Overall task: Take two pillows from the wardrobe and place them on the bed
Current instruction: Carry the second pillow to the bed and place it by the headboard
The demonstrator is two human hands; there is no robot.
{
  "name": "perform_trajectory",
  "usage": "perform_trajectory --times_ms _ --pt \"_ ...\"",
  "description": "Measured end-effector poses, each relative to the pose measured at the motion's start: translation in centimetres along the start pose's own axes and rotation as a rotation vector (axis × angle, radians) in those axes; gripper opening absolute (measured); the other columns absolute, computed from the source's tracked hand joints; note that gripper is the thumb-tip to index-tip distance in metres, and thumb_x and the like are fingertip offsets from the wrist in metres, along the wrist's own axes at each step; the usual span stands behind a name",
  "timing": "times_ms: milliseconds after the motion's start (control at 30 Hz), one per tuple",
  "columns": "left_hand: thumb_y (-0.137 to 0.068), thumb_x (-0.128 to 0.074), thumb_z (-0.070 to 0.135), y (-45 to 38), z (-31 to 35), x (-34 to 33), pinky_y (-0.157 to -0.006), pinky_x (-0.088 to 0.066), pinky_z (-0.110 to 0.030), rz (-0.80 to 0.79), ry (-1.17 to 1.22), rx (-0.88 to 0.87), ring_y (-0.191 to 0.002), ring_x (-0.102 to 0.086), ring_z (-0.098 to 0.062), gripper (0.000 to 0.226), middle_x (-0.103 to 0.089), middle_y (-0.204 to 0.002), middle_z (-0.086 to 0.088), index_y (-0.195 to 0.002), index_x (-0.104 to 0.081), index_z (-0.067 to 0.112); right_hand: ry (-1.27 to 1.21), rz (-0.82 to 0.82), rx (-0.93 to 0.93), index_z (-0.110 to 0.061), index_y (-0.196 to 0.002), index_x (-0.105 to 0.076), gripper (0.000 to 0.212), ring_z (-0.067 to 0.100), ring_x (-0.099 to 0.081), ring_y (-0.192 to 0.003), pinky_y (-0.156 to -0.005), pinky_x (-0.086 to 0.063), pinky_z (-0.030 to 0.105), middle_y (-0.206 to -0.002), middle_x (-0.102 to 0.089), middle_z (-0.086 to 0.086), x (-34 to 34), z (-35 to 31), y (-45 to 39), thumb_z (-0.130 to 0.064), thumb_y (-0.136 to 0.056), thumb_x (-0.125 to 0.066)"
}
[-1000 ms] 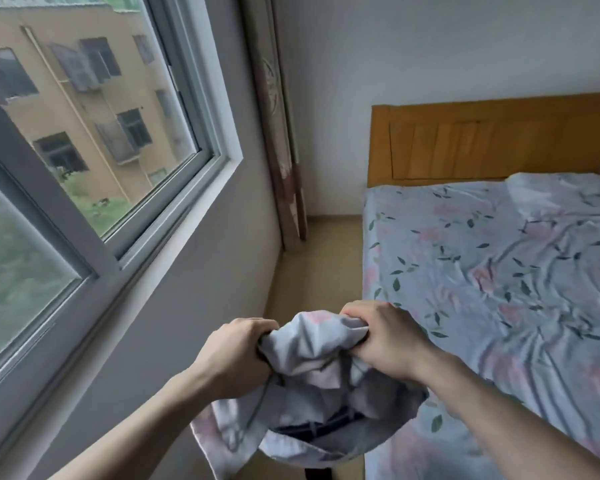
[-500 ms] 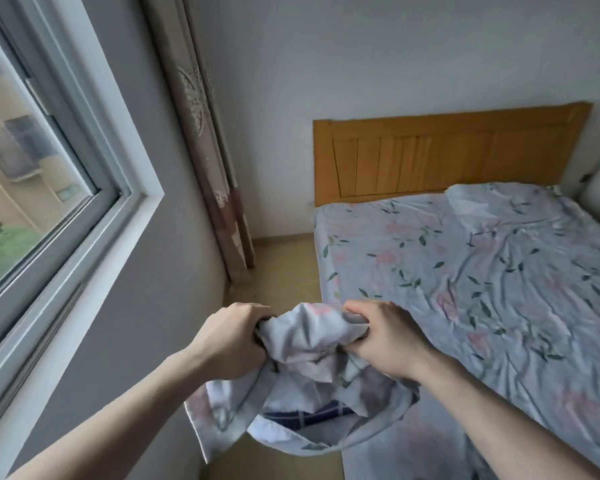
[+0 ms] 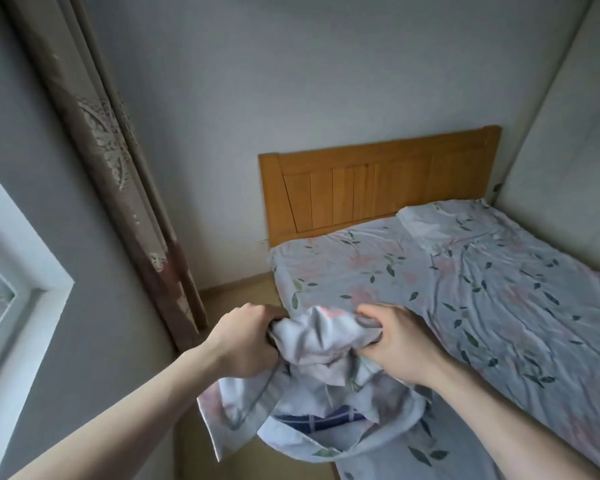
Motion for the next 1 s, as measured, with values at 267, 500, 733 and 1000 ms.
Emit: perform_trajectory --times_ms 267,500,733,1000 --pt "-0.065 -0.056 0.03 -13.6 -6.2 2.3 -0.069 -0.055 -0.035 -0.083 -0.008 -0.176 -0.077 -0.058 -0.023 0.019 -0.064 -0.08 0.013 -0.084 -0.055 0.028 0.029 0.13 -0.146 -0.018 -0.071 -0.033 0.047 0.01 -0.027 -0.063 -0.055 -0.026 0.032 -0.069 -0.045 0.006 -1.0 2.5 -9.7 -0.031 -0.069 -0.078" --pt "-0.07 -0.063 0.041 -25.1 -10.2 1.0 -0.072 -0.055 -0.034 -0.167 -0.009 -0.231 -0.082 -0.063 -0.016 0.023 -0.069 -0.089 0.014 -0.09 -0.058 0.03 0.059 0.168 -0.187 -0.017 -0.069 -0.033 0.046 0.008 -0.03 -0.059 -0.053 -0.024 0.027 -0.064 -0.047 0.001 -1.2 7.3 -19.0 -0.026 -0.07 -0.078" --pt "-0.062 -0.065 0.074 -39.8 -13.5 0.6 -0.081 -0.055 -0.033 -0.274 -0.032 -0.272 -0.089 -0.062 -0.006 0.053 -0.068 -0.099 0.023 -0.103 -0.06 0.04 0.063 0.202 -0.232 -0.018 -0.067 -0.037 0.039 0.011 -0.044 -0.058 -0.052 -0.03 0.027 -0.063 -0.05 -0.003 -1.8 14.6 -30.6 -0.033 -0.071 -0.073" --pt "-0.051 -0.073 0.087 -53.4 -18.3 -0.2 -0.087 -0.054 -0.03 -0.374 0.013 -0.22 -0.094 -0.061 0.001 0.073 -0.067 -0.101 0.027 -0.108 -0.061 0.045 0.01 0.201 -0.315 -0.036 -0.065 -0.045 0.033 0.001 -0.053 -0.061 -0.053 -0.034 0.017 -0.071 -0.059 -0.018 -1.3 21.4 -40.4 -0.037 -0.074 -0.076"
Point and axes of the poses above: each hand's wrist, its own y-axis away from the middle knuckle, its own x-axis out of the back of the hand, z = x × y, the point moved 4 cm from there along -y, towards the middle knuckle
